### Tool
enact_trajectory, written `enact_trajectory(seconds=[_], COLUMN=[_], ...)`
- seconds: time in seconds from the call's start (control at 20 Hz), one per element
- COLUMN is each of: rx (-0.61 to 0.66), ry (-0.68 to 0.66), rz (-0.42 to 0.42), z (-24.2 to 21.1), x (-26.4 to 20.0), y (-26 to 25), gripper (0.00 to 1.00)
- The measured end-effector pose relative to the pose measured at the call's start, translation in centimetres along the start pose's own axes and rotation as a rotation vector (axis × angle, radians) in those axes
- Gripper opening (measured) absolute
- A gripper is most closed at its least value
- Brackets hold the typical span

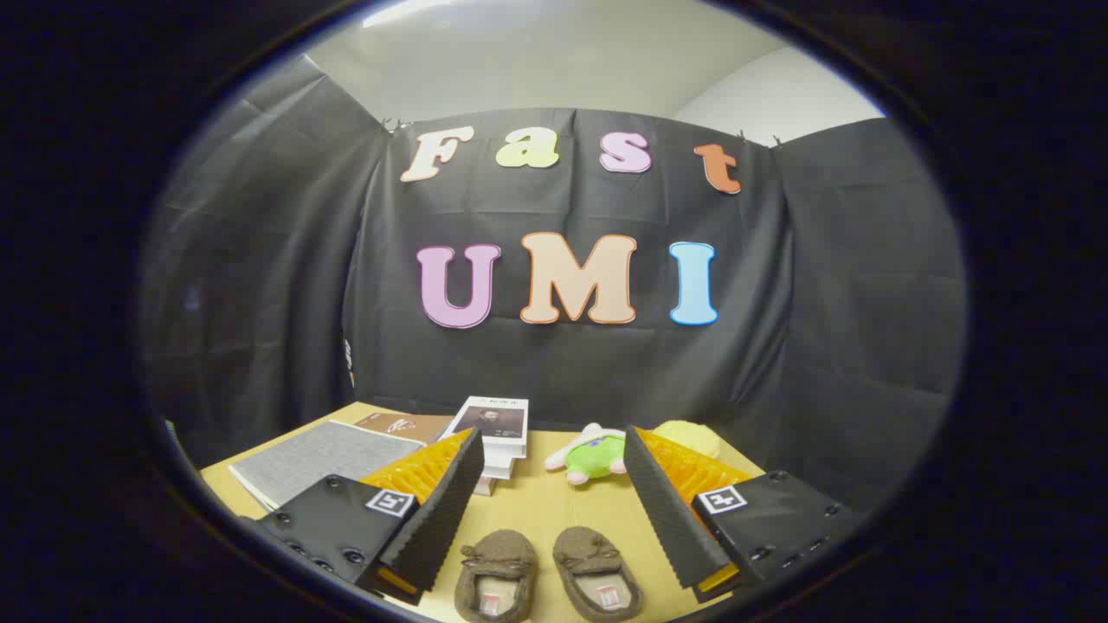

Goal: Open the storage box then place both shoes into the box .Put the left shoe in first, then the right shoe, with the right side of both shoes facing outward in a uniform manner.

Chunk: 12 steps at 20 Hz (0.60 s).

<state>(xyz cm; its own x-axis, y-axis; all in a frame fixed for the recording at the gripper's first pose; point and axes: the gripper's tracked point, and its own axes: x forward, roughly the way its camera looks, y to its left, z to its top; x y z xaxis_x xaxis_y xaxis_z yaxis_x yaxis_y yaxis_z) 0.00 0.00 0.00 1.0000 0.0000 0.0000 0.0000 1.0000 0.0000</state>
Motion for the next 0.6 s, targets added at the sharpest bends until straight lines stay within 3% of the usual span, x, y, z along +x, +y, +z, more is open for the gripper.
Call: enact_trajectory(seconds=[0.6], rx=[0.071], ry=[0.014], rz=[-0.005], z=[-1.2], x=[-1.1], y=[-0.1], gripper=[1.0])
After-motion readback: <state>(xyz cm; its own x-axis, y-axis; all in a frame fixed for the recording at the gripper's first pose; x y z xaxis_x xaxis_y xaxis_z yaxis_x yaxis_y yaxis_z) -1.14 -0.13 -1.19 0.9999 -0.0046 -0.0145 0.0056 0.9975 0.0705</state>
